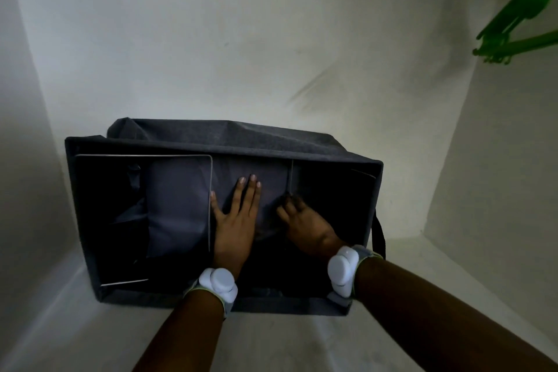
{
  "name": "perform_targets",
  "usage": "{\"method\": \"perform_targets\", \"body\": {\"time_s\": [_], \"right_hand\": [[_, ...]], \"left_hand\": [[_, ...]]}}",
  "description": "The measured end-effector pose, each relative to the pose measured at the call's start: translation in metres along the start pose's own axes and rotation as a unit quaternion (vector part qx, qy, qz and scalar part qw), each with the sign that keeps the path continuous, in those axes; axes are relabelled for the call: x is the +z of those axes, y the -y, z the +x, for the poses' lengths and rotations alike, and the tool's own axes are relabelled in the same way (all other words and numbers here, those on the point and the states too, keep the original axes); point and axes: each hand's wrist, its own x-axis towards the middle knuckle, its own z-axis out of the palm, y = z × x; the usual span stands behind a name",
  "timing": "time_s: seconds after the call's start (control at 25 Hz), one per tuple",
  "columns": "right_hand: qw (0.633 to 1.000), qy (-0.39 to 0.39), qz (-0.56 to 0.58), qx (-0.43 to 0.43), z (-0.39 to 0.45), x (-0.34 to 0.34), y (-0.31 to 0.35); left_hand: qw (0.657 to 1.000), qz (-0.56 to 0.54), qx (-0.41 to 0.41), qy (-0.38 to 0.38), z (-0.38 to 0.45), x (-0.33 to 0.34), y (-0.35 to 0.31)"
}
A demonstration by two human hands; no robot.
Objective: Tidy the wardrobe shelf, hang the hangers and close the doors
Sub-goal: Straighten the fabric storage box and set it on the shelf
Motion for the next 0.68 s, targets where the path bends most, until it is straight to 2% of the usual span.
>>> {"method": "perform_targets", "body": {"time_s": [0.24,0.44,0.68], "right_hand": [[0.997,0.068,0.037,0.018,-0.018,0.015,-0.015],[0.992,0.124,0.012,0.019,-0.007,0.015,-0.015],[0.987,0.145,0.012,0.067,-0.007,0.018,-0.018]], "left_hand": [[1.0,-0.006,0.002,0.001,0.0,-0.001,0.0],[1.0,-0.009,-0.007,0.011,-0.001,-0.003,-0.001],[1.0,-0.01,-0.01,0.014,-0.002,-0.006,-0.001]]}}
